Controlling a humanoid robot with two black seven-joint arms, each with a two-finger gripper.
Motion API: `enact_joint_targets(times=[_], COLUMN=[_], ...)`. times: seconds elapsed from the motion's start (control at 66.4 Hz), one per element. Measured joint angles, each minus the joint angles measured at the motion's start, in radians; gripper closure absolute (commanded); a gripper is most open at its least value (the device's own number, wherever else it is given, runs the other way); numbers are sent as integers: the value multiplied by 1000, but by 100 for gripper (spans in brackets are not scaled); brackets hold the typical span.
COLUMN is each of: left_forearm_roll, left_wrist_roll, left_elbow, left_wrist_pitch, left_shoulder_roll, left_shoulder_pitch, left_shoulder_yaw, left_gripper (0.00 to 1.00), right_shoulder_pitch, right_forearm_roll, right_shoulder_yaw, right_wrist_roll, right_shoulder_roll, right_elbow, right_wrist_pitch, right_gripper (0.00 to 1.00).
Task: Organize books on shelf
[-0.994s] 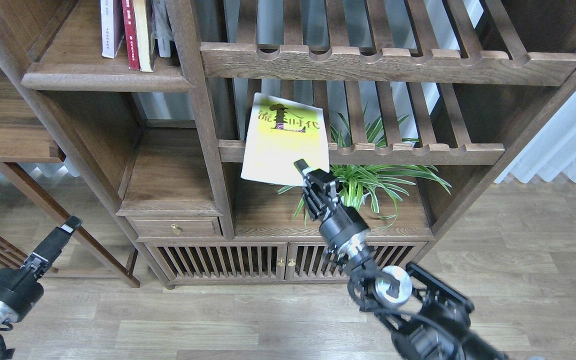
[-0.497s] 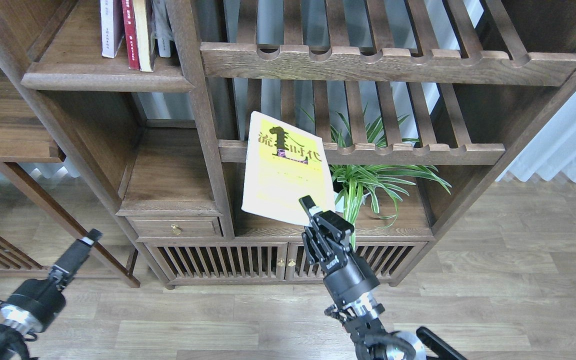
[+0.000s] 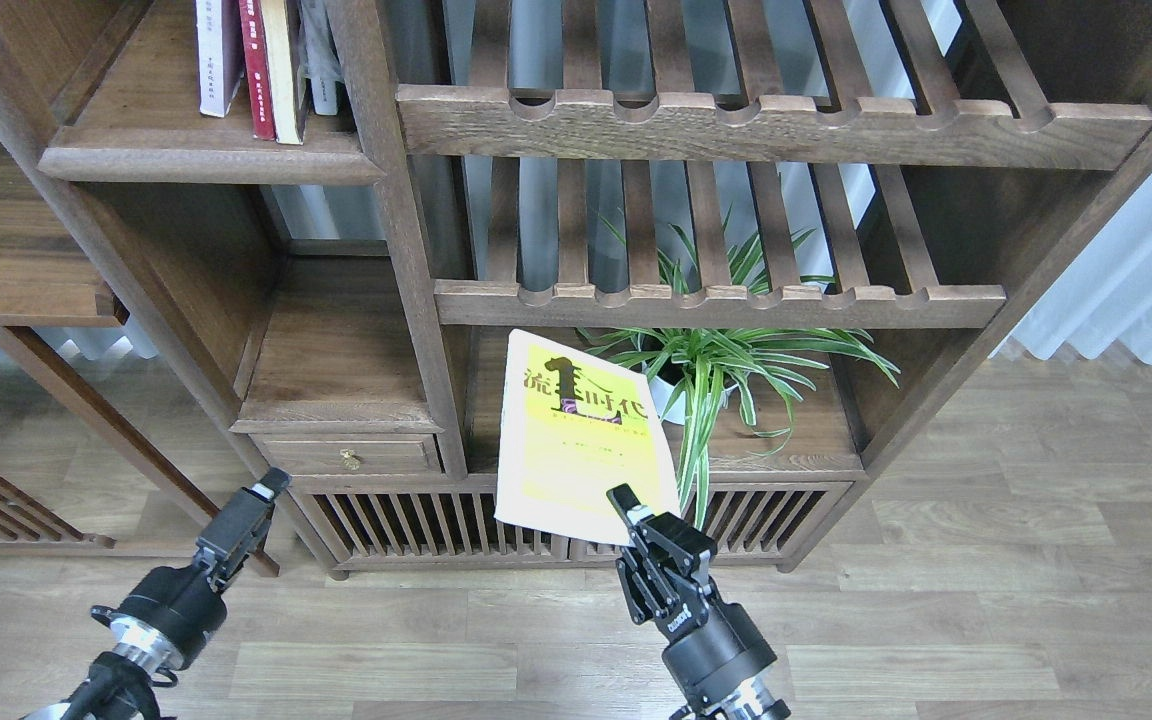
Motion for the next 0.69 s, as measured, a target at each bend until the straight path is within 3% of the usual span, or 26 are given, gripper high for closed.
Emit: enact_joint_targets(times=[0.316, 0.693], left_forearm_roll=[-283, -692], left_wrist_roll=[2, -1], left_elbow=[-53, -184], left_wrist_pitch=[0, 0], left_shoulder_roll=[7, 222], left_shoulder_pitch=[-2, -76], left_shoulder_yaw=[123, 380], left_gripper=[0, 0], right_shoulder_pitch=[-25, -16], right_forearm_roll=[-47, -62], right_shoulder_yaw=[-47, -50], right_wrist_roll=[-9, -56], right_shoulder_roll=[14, 26], right_elbow=[-5, -32], right_wrist_pitch=[0, 0], right_gripper=[94, 94])
